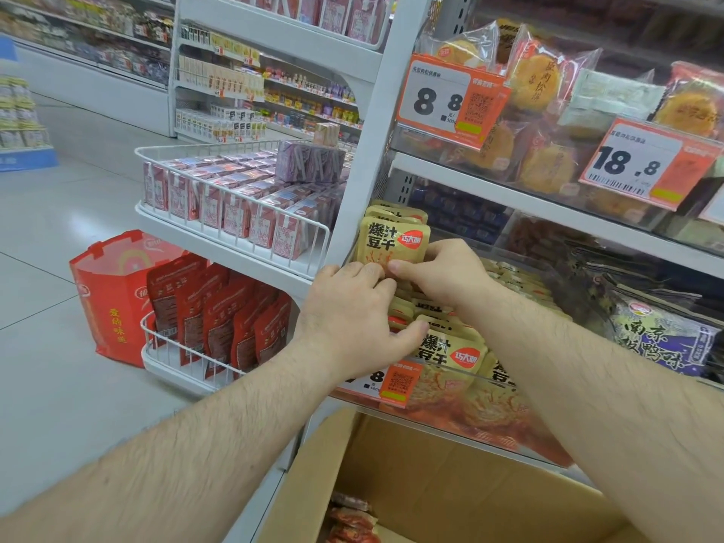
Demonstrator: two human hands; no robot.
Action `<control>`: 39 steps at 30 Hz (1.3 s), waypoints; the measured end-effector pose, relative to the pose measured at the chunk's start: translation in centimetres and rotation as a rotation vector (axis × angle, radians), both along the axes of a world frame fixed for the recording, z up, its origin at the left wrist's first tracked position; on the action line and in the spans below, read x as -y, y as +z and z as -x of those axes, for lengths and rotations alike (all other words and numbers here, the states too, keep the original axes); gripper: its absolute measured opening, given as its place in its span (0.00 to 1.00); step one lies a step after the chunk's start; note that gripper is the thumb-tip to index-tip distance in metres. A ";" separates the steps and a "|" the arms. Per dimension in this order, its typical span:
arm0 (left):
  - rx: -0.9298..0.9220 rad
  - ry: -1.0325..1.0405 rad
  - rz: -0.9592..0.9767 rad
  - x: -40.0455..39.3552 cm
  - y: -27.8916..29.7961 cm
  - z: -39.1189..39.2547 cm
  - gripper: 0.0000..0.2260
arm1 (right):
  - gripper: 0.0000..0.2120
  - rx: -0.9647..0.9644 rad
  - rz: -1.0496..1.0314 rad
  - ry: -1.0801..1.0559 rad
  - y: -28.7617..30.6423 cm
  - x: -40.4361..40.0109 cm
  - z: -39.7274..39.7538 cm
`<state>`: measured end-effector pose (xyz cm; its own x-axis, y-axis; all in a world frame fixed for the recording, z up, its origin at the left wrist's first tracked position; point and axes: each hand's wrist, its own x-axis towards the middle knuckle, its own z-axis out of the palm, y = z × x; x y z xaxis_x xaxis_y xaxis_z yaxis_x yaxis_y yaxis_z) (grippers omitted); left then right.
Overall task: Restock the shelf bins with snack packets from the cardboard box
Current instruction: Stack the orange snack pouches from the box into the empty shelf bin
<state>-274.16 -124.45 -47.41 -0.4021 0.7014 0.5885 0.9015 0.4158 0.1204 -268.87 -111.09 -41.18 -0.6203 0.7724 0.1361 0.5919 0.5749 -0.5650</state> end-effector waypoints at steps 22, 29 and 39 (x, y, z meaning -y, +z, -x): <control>-0.080 -0.407 -0.141 3.5 -1.7 -6.8 0.10 | 0.05 -0.397 -0.811 0.161 -3.1 4.9 -8.9; 0.414 -0.301 0.692 3.7 -8.2 -9.3 0.08 | 0.04 -0.232 -0.137 0.143 -19.1 10.2 -17.5; 0.579 -0.292 0.777 3.1 -13.2 -9.8 0.05 | 0.21 0.703 1.034 -0.190 -41.1 11.6 -20.0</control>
<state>-264.39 -127.55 -60.57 -0.2323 0.9240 -0.3037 0.8694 0.3373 0.3611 -248.91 -122.72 -82.33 -0.1811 0.4051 -0.8962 0.9706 -0.0732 -0.2292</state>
